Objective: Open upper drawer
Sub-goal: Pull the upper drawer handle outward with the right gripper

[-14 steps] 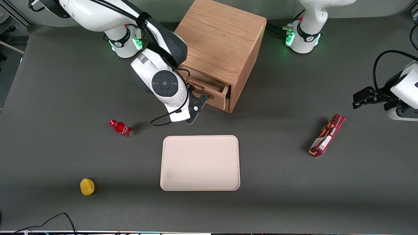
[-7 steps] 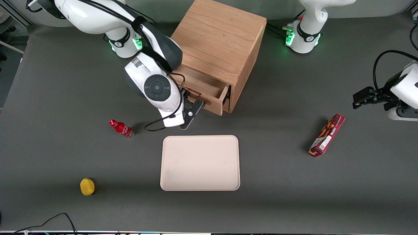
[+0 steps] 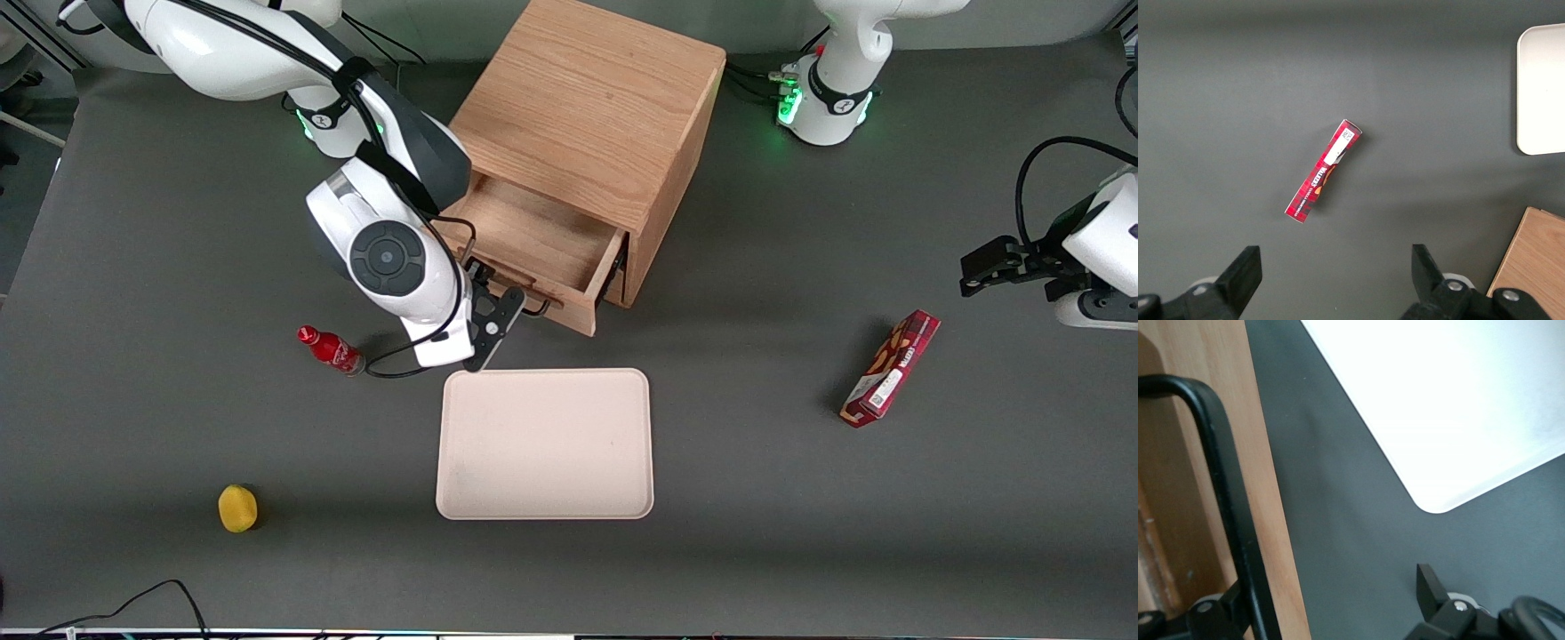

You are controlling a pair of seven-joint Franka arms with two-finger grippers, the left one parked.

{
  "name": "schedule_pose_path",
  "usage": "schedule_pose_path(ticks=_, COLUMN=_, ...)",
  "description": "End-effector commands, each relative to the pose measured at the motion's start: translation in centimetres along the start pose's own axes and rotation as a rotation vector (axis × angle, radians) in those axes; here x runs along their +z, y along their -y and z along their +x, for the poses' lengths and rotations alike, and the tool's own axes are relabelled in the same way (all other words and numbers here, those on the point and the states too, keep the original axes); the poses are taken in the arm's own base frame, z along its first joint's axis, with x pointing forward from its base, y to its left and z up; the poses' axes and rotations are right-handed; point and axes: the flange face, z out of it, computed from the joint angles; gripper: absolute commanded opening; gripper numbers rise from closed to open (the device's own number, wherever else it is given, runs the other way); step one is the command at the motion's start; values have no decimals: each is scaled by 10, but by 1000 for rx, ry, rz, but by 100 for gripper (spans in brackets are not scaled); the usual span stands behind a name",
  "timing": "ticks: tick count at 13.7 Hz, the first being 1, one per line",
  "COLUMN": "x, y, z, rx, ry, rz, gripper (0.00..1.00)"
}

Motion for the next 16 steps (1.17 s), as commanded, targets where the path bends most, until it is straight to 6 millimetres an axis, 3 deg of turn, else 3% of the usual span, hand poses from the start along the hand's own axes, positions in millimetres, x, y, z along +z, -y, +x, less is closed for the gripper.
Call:
schedule_pose_path(ticks=1, x=-5, y=-8, z=10, rx=-22, ry=-22, rz=-17, gripper=100)
schedule_pose_path(ticks=9, x=-5, y=-33, z=24, rx=10, ry=-55, rz=-25, gripper=100)
schedule_pose_path(ticks=16, x=-7, y=-65, z=13, rx=21, ry=-57, rz=-68, gripper=100)
